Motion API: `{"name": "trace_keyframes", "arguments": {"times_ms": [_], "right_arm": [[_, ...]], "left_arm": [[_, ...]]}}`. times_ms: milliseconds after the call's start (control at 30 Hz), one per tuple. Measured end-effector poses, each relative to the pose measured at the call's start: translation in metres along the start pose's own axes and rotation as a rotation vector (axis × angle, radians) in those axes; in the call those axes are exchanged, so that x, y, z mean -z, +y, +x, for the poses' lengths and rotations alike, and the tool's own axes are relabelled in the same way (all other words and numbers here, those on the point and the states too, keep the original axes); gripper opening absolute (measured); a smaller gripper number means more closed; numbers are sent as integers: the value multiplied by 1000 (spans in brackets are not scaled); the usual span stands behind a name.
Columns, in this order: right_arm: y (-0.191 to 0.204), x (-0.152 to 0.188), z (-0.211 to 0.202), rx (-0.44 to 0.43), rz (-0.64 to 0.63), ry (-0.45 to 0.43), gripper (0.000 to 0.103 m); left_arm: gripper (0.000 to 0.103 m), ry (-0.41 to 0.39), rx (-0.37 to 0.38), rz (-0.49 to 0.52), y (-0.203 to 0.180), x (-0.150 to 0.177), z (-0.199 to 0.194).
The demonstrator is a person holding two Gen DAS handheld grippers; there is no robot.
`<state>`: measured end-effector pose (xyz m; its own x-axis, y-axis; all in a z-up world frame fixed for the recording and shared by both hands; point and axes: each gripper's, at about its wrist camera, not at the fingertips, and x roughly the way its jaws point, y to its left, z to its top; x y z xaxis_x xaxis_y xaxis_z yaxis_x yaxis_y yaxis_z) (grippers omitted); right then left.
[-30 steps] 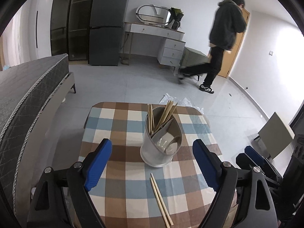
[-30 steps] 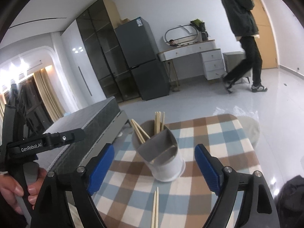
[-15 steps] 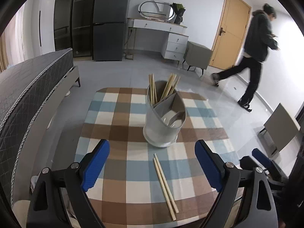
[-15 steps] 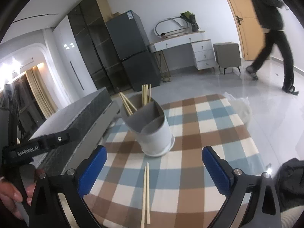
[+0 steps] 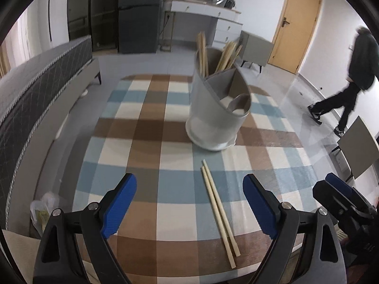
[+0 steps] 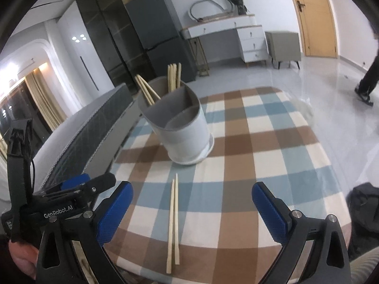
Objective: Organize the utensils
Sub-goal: 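Withdraw both open grippers from the holder toward the last two chopsticks, then lower the right gripper onto the last chopsticks and close on one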
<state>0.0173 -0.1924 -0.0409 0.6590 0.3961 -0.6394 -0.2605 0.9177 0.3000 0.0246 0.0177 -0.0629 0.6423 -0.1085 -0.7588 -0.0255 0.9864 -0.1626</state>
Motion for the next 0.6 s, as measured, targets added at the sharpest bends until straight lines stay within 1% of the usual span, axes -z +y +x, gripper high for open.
{"name": "trace_keyframes", "arguments": {"times_ms": [100, 267, 333, 400, 433, 467, 500, 533, 600], "right_arm": [[-2, 1, 10, 20, 5, 33, 101], [-1, 3, 25, 33, 2, 78, 101], [2, 4, 31, 41, -15, 97, 100], [3, 6, 38, 39, -26, 121, 96], [4, 6, 42, 37, -27, 133, 92], [4, 7, 46, 29, -26, 153, 83], [4, 7, 50, 9, -21, 180, 78], [4, 8, 56, -9, -14, 213, 71], [5, 9, 63, 0, -23, 250, 70]], "left_arm": [[88, 42, 0, -51, 8, -1, 10], [88, 98, 21, -136, 23, -5, 24], [88, 112, 9, -157, 27, -6, 28], [88, 124, 5, -175, 32, -8, 31], [88, 132, 8, -194, 35, -9, 32], [88, 142, 14, -211, 38, -10, 34], [88, 151, 35, -231, 42, -11, 35], [88, 155, 53, -256, 46, -13, 35], [88, 142, 63, -285, 52, -17, 33]]}}
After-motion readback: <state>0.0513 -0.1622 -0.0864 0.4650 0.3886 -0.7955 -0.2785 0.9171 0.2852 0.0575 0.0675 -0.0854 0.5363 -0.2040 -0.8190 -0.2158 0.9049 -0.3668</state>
